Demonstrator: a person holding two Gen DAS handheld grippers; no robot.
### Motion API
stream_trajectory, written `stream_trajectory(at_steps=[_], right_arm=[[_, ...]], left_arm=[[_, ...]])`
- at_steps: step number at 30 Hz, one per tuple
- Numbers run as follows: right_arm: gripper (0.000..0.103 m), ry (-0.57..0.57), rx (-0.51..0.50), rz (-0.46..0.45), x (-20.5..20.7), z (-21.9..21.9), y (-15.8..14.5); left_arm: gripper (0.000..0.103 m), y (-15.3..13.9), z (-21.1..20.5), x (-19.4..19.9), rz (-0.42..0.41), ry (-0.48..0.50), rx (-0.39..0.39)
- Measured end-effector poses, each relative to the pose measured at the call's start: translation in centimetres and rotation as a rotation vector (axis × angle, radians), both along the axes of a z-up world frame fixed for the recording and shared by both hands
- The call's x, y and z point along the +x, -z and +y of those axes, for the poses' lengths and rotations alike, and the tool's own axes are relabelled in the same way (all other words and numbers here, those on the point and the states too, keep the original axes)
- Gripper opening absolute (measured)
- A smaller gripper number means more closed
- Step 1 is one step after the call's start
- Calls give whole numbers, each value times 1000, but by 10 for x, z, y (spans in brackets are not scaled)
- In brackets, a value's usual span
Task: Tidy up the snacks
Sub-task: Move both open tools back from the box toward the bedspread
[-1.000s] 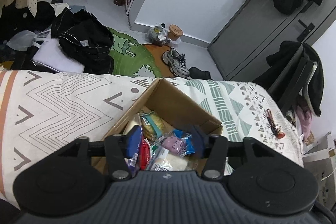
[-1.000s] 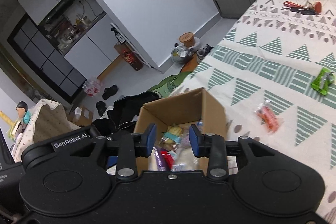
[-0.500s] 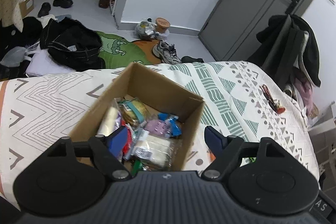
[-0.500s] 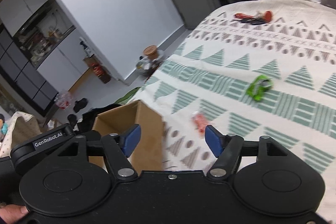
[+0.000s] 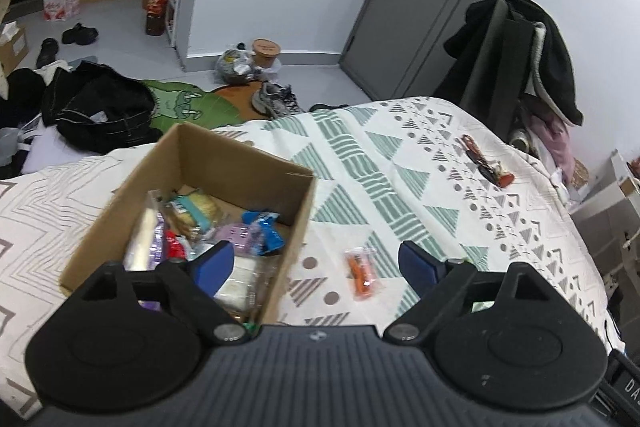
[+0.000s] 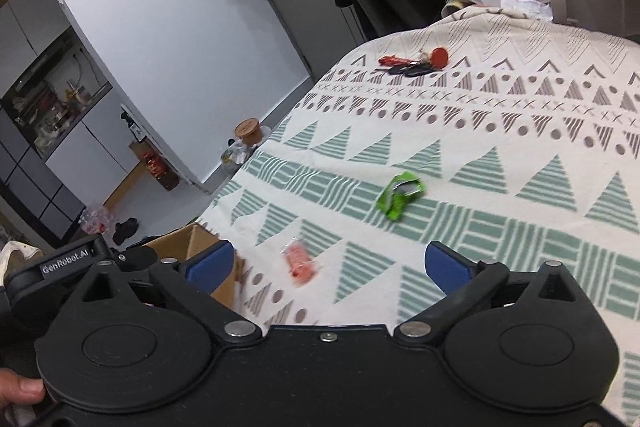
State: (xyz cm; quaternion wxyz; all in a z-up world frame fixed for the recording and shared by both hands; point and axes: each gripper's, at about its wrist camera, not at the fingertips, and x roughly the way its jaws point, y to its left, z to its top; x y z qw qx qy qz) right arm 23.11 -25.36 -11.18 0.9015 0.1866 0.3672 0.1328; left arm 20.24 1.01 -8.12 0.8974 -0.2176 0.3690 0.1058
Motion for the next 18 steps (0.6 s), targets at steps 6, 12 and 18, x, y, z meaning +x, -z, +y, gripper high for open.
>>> stream_trajectory(at_steps=[6, 12, 18], right_arm=[[103, 24, -20, -5, 3, -23, 15], [103, 26, -44, 18, 14, -23, 24], [103, 25, -88, 30, 21, -24, 32]], left_arm=[[89, 3, -23, 13, 8, 79, 73], [89, 8, -40, 24, 8, 136, 89], [89, 13, -54, 41, 26, 163, 110]])
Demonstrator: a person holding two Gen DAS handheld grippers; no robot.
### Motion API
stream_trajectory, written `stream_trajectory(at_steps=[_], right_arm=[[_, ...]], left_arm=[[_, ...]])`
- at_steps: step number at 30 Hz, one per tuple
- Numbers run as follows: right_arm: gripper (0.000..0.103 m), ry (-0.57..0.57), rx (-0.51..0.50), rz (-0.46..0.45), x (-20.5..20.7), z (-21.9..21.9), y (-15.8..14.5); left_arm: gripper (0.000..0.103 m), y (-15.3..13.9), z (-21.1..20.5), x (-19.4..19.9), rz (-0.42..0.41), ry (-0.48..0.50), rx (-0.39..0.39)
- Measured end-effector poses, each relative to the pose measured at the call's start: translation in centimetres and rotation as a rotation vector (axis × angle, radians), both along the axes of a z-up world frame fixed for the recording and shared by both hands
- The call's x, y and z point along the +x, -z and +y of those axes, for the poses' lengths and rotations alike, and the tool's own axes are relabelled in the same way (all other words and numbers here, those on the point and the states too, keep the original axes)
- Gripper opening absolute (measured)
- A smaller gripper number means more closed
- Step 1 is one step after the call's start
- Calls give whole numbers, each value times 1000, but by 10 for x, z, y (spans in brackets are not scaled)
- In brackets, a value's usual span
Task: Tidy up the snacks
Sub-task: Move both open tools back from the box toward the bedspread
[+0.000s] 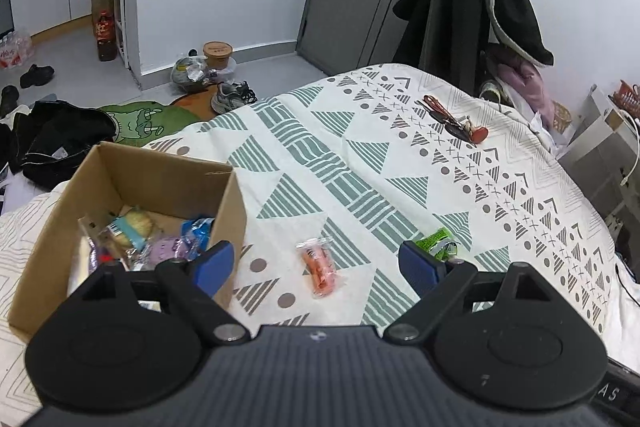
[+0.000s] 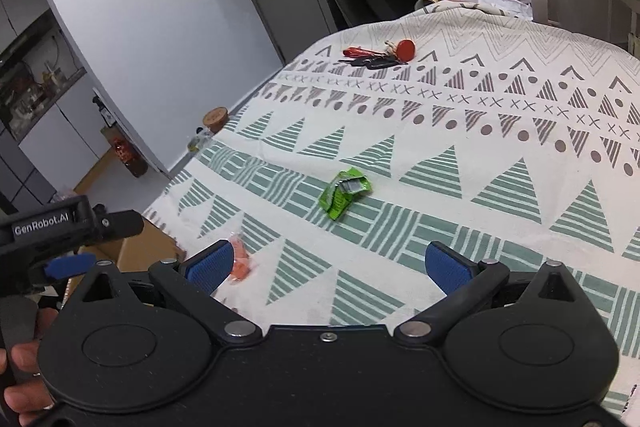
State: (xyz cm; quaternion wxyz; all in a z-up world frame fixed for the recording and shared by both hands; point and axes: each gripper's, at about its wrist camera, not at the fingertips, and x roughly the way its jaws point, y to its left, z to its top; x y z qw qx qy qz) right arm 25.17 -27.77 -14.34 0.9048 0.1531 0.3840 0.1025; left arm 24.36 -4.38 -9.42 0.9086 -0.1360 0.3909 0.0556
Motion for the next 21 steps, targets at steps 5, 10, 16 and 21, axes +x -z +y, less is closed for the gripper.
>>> stream_trajectory(at_steps=[5, 10, 16, 21], right_arm=[[103, 31, 4, 24, 7, -6, 4], [103, 39, -17, 33, 14, -6, 5], [103, 64, -14, 25, 23, -9, 9], [103, 63, 3, 15, 39, -6, 16]], left_arm=[[89, 5, -4, 12, 18, 7, 19], [89, 10, -11, 25, 36, 13, 41], [89, 18, -18, 39, 46, 17, 50], [89, 34, -21, 47, 70, 14, 36]])
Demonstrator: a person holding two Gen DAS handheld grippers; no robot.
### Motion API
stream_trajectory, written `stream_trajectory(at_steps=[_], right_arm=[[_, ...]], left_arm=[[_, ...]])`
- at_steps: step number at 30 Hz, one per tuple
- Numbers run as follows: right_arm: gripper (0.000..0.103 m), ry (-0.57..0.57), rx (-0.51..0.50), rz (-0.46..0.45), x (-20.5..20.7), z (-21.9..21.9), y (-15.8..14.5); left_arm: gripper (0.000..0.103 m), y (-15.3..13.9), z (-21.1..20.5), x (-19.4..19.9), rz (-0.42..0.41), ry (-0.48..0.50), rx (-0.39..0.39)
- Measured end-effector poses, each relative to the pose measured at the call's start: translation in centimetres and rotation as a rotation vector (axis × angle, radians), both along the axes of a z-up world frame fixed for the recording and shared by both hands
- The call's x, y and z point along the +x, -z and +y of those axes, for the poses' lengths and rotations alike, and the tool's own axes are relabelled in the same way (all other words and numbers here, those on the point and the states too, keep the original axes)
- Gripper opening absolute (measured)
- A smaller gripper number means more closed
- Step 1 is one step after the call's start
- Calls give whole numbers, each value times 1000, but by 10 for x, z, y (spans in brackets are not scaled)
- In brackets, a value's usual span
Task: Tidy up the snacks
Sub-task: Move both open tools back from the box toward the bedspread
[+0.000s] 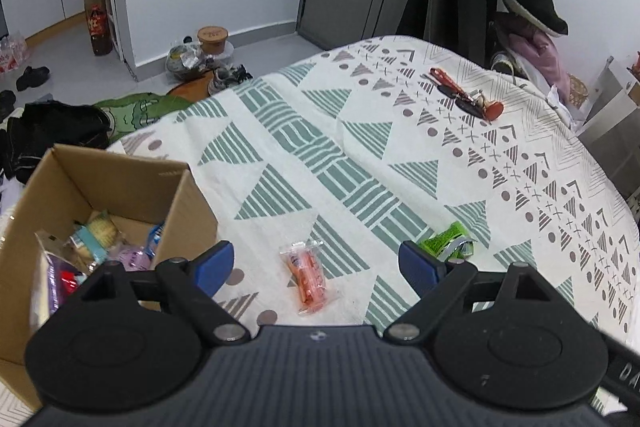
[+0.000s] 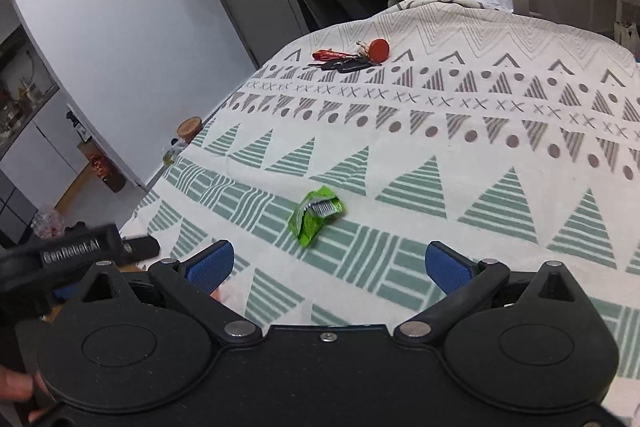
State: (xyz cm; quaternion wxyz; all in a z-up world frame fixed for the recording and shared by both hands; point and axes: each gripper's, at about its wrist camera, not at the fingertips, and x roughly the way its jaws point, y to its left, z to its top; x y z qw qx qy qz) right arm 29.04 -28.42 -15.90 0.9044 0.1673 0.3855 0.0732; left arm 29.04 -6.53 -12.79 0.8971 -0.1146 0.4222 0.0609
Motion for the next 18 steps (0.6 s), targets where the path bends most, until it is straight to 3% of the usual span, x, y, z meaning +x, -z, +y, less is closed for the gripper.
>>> stream_trajectory(at_steps=[10, 18], right_arm=[[103, -55, 20, -17, 32, 4, 14], [103, -93, -22, 15, 54, 21, 34]], left_arm=[[89, 27, -1, 11, 13, -8, -30], [87, 48, 0, 21, 34, -21, -54]])
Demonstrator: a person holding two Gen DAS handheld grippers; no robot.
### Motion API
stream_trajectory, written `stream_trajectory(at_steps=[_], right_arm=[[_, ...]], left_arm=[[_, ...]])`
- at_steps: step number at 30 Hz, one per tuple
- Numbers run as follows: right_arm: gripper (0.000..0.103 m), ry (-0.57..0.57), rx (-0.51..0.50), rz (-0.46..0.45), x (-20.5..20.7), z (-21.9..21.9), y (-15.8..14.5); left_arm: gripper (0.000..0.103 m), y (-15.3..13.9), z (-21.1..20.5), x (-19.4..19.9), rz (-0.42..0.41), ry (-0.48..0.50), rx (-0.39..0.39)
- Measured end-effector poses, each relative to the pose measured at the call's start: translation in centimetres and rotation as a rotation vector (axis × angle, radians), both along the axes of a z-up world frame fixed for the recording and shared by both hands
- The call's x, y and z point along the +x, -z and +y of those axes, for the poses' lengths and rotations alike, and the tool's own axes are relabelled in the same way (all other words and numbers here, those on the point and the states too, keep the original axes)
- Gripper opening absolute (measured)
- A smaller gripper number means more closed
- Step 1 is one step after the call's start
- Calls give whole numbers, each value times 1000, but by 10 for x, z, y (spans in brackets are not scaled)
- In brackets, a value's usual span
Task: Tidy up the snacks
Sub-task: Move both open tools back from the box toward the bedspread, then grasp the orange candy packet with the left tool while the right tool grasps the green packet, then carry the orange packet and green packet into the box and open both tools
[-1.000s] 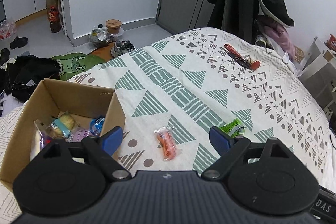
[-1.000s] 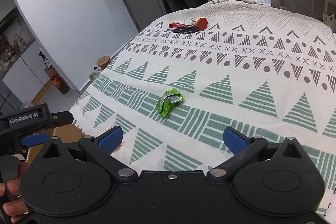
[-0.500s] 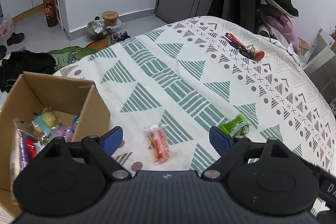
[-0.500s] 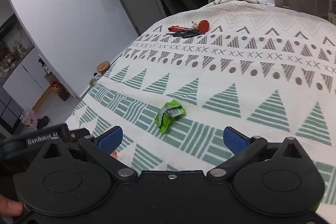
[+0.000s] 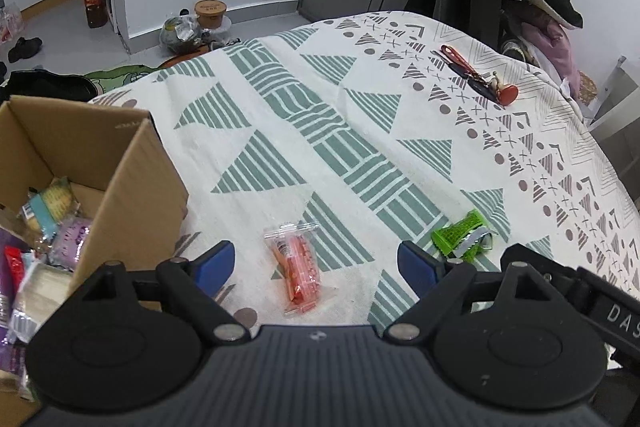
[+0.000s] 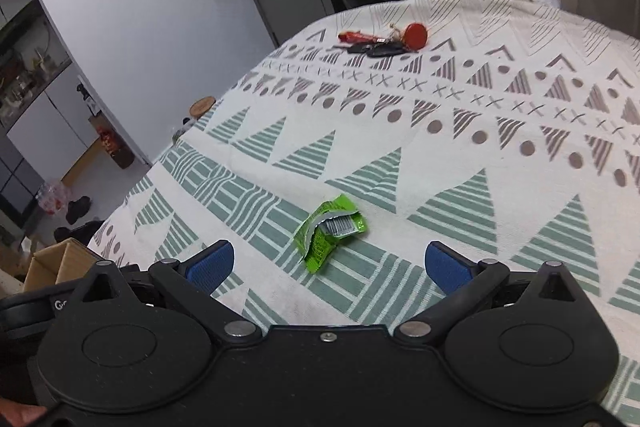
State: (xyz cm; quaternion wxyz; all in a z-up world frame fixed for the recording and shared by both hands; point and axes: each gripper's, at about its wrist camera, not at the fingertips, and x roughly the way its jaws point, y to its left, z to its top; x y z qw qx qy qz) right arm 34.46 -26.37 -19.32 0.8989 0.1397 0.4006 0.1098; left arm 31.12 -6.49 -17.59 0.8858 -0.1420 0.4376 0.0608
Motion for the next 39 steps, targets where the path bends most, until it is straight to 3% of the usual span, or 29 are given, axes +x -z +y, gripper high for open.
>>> stream_trajectory(at_steps=[3, 5, 9, 12, 19, 21, 22, 24, 26, 39], right_arm=[[103, 8, 30, 18, 7, 0, 8], [101, 8, 50, 29, 12, 0, 14], [92, -3, 68, 63, 21, 7, 25], [81, -6, 64, 77, 27, 11, 33], [67, 12, 10, 48, 43, 20, 41], [58, 22, -1, 38, 45, 21, 42], [46, 26, -5, 39, 46, 21, 42], [42, 23, 15, 45, 47, 18, 43], [28, 21, 48, 61, 46, 13, 43], [27, 8, 74, 46, -3, 6, 20]], left_arm=[[82, 10, 3, 5, 4, -9, -23], [74, 18, 3, 8, 25, -14, -26], [46, 36, 6, 12, 85, -20, -63], [21, 38, 7, 14, 82, -38, -49], [18, 36, 11, 16, 74, -46, -76], [18, 35, 13, 16, 70, -43, -81], [18, 34, 13, 15, 67, -44, -80], [18, 32, 15, 14, 62, -53, -85], [18, 29, 15, 13, 54, -54, -85], [17, 4, 13, -17, -1, -79, -86]])
